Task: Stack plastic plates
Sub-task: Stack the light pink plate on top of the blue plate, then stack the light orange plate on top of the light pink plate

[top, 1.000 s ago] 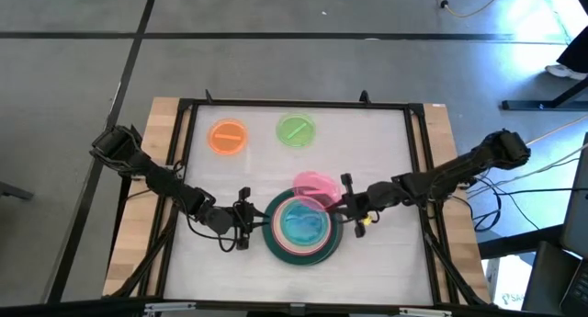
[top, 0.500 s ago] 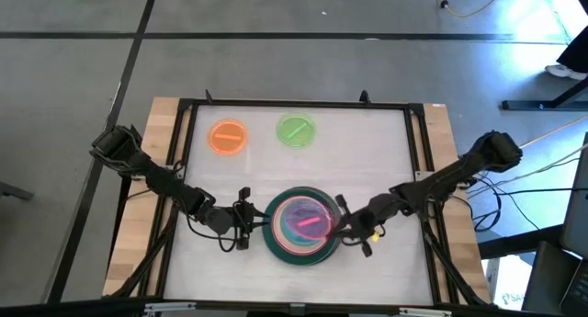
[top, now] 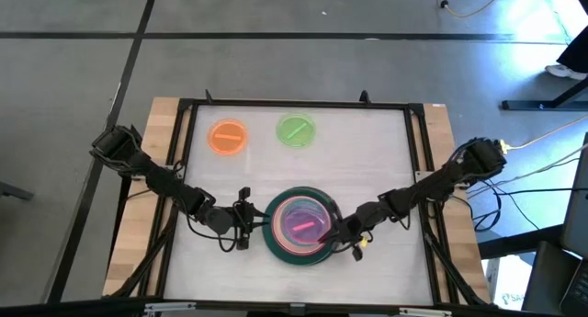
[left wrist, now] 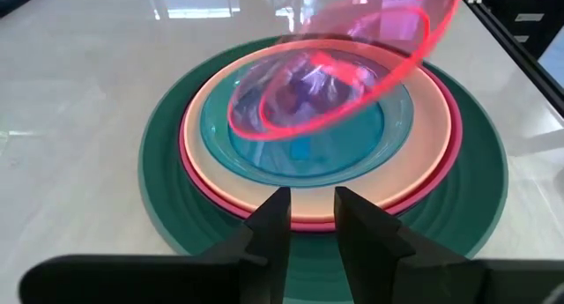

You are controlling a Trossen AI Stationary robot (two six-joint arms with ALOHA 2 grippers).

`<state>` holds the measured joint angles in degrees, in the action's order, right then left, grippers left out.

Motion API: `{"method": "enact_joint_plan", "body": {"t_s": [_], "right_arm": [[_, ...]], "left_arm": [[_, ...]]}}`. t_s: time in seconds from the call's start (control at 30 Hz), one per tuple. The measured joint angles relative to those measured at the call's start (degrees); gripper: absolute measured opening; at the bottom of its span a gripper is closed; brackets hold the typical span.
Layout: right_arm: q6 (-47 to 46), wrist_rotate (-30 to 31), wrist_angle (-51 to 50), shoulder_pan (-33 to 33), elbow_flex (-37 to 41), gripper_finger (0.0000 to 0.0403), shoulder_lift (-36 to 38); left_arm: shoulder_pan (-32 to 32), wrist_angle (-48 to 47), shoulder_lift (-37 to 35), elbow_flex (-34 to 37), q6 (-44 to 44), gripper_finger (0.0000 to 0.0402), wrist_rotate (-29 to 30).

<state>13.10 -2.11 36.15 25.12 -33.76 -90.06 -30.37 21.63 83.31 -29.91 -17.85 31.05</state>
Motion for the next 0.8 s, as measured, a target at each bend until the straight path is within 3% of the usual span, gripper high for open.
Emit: {"method": "enact_joint_plan", "body": {"t_s": [0.27, 0.4, 0.63, 0.8], "right_arm": [[0.04, 6.06, 1.26, -0.02, 0.0, 0.0003, -4.42], [-0.8, 5.4, 1.98, -0.02, 0.02, 0.0015, -4.83], [-3.8, 4.66, 5.04, -0.02, 0.01, 0.0081, -4.81], [0.36, 7.91, 5.13, -0.02, 0.07, 0.0124, -0.83]], "left_arm": [[0.0, 0.0, 0.0, 0.0, -0.02, 0.0083, 0.0], [0.0, 0.0, -0.01, 0.0, -0.01, 0.0083, -0.01], [0.0, -0.02, -0.01, 0.0, -0.02, 0.0083, -0.02], [-0.02, -0.74, -1.32, 0.02, 0.0, 0.0083, -0.55]]}}
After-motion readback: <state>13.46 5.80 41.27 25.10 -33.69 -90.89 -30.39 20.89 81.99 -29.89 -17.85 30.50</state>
